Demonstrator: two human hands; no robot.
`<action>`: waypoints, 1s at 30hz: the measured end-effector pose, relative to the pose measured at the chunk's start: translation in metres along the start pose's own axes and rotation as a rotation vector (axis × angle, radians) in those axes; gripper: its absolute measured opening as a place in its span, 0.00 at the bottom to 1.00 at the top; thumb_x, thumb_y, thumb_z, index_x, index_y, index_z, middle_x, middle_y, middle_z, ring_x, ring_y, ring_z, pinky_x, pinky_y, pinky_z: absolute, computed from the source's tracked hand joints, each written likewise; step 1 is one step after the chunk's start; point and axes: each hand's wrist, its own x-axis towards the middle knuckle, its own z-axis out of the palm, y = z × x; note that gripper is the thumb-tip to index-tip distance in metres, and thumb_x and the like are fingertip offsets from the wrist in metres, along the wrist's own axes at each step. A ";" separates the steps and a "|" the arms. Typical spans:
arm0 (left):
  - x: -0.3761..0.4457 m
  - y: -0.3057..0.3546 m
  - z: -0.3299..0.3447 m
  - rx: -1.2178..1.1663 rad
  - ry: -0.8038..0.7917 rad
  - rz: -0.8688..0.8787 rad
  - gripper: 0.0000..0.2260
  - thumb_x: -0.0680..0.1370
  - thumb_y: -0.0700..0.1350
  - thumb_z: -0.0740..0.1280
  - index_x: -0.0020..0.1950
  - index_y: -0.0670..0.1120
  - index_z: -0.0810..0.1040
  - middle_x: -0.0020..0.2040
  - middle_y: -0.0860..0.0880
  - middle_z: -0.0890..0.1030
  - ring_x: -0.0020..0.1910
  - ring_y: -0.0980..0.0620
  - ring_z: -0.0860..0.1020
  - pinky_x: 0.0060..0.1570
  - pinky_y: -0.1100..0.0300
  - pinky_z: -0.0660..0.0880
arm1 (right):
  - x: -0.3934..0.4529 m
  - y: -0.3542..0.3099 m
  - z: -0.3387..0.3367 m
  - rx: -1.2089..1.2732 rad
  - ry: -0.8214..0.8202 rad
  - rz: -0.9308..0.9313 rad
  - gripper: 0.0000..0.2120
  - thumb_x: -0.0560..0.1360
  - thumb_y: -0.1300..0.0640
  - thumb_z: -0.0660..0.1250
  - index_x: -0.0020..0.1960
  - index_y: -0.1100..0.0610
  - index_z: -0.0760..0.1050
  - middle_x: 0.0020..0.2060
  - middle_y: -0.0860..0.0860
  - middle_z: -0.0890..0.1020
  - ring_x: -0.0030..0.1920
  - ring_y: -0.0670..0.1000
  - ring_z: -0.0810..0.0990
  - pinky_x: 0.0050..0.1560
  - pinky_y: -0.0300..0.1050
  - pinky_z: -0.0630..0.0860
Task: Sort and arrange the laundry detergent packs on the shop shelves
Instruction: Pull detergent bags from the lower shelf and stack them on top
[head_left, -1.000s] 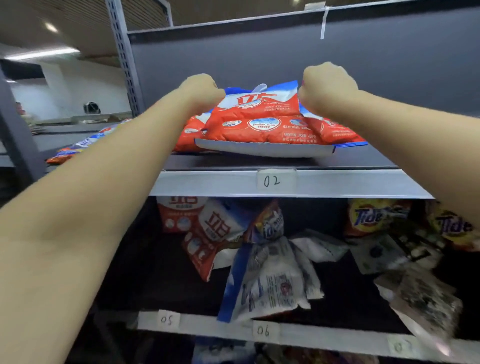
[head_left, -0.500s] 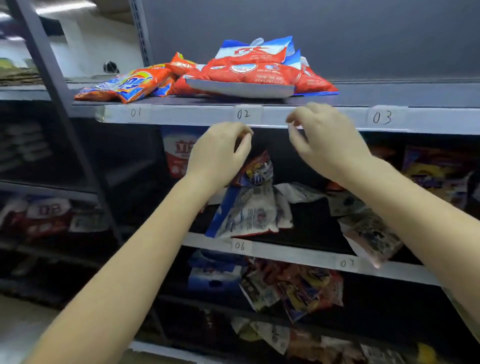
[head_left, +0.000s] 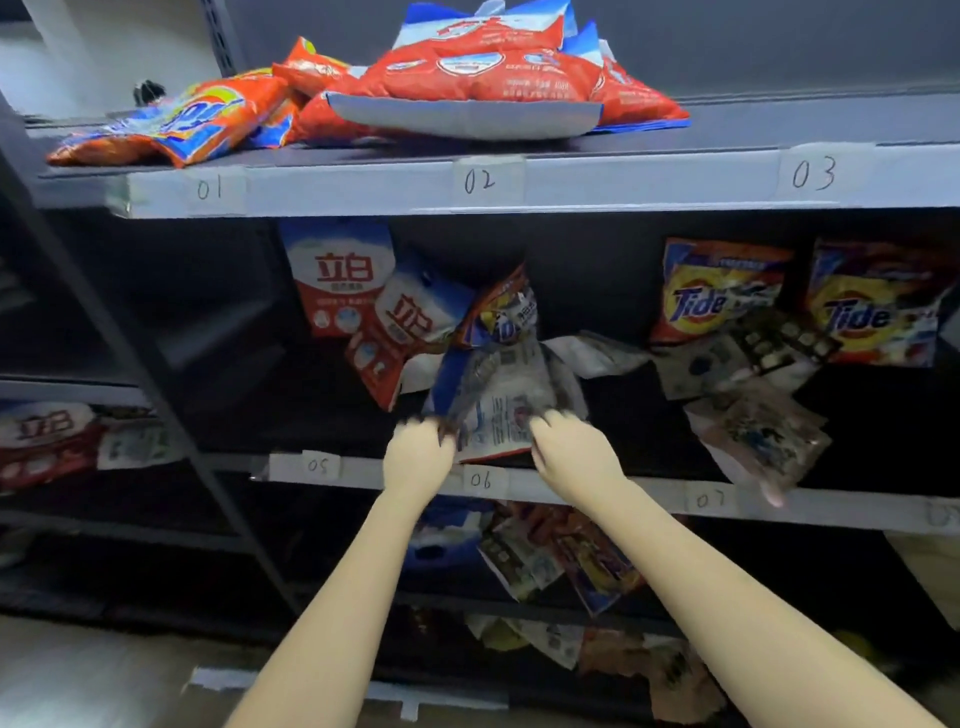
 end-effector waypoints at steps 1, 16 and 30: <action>0.009 -0.007 0.003 0.022 0.005 -0.003 0.16 0.78 0.45 0.61 0.64 0.43 0.74 0.58 0.40 0.76 0.59 0.40 0.71 0.56 0.52 0.69 | 0.006 -0.001 0.009 -0.005 0.004 0.000 0.12 0.65 0.63 0.73 0.47 0.63 0.78 0.41 0.58 0.81 0.40 0.59 0.81 0.30 0.46 0.76; 0.090 -0.014 0.005 0.048 -0.278 0.003 0.18 0.83 0.47 0.50 0.45 0.39 0.75 0.51 0.39 0.79 0.46 0.43 0.77 0.40 0.56 0.69 | 0.015 -0.004 0.092 0.156 0.112 0.121 0.29 0.64 0.63 0.69 0.65 0.58 0.72 0.63 0.55 0.75 0.65 0.57 0.72 0.66 0.50 0.70; 0.050 0.101 -0.058 -1.138 -0.459 -0.011 0.26 0.71 0.62 0.65 0.58 0.43 0.76 0.58 0.44 0.80 0.56 0.44 0.79 0.58 0.45 0.75 | 0.011 0.017 0.055 0.922 0.426 0.795 0.16 0.70 0.57 0.74 0.55 0.62 0.76 0.47 0.56 0.81 0.53 0.58 0.80 0.51 0.49 0.75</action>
